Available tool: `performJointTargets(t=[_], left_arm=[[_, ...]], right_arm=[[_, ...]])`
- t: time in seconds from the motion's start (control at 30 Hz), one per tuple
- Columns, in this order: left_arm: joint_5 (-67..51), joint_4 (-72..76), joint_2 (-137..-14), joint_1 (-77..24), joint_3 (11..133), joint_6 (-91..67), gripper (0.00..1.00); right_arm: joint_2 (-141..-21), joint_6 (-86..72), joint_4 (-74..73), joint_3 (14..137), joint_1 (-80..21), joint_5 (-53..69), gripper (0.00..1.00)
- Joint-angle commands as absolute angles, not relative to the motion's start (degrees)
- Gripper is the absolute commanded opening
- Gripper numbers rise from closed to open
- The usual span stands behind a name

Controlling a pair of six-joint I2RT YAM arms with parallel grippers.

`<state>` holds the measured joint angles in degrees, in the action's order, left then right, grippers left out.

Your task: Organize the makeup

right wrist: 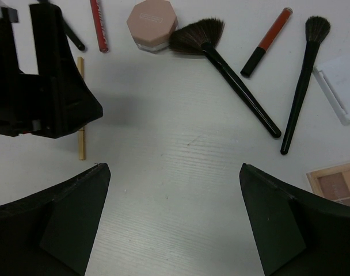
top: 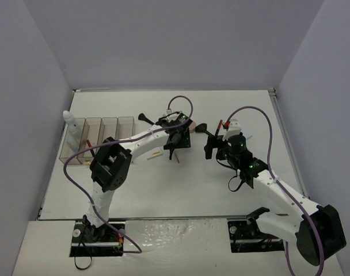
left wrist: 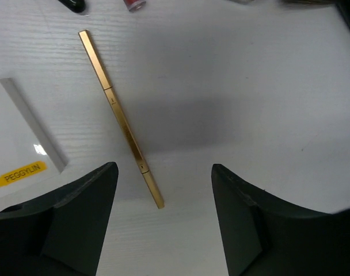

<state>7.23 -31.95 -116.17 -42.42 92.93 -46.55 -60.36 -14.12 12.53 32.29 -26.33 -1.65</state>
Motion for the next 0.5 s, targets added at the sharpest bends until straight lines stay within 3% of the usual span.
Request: performJointTargets(t=[0.0, 0.47], left_arm=[[9.2, -33.9, -116.5, -43.0, 96.7, -52.2, 0.59], [11.2, -37.4, -121.3, -42.6, 96.3, -54.5, 0.4]], right_arm=[[-57.9, -15.0, 16.3, 32.0, -26.4, -2.9, 0.93], [-57.7, -15.9, 18.6, 30.8, -26.3, -0.6, 0.94]])
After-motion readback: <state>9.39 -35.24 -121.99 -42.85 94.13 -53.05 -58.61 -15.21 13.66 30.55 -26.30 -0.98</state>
